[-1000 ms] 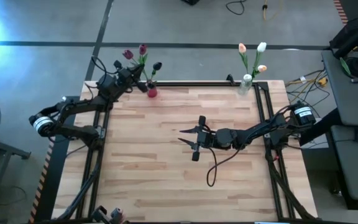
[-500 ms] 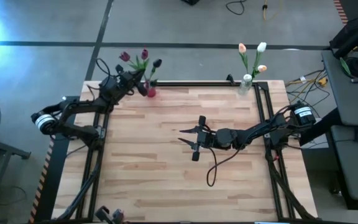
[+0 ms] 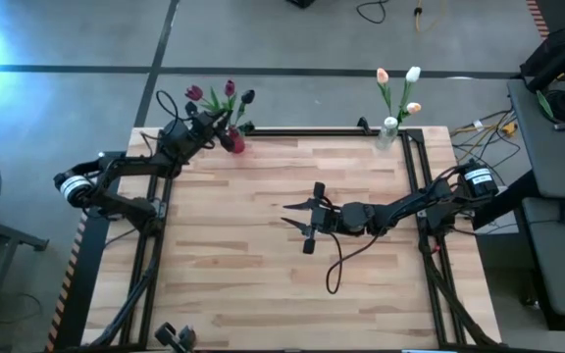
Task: Sort flowers into vase by color
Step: Put the red tulip into the red vase
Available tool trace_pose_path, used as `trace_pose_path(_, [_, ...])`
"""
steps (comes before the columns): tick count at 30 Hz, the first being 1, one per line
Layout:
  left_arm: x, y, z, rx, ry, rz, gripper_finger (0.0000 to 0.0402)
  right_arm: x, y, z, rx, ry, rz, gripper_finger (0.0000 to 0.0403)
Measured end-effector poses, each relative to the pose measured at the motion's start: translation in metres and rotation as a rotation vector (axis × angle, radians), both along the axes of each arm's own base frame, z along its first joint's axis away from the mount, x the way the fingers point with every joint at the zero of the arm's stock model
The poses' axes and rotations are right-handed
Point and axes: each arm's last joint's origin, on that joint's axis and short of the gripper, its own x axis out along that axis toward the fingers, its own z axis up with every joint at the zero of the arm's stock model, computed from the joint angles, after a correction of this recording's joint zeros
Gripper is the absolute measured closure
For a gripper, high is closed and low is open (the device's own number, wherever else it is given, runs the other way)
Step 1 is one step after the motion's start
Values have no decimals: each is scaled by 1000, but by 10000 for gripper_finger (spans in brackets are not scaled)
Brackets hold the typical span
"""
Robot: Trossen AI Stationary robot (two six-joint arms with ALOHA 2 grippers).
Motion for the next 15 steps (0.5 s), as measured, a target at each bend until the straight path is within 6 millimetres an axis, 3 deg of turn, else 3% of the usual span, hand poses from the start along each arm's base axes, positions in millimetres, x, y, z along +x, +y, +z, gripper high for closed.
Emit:
trace_pose_path(8, [0,0,0,-2,2,-1,296,0,0,0,0,0,0,271])
trace_pose_path(15, [-5,-6,-2,-8,9,-3,277,0,0,-1,-1,8,0,271])
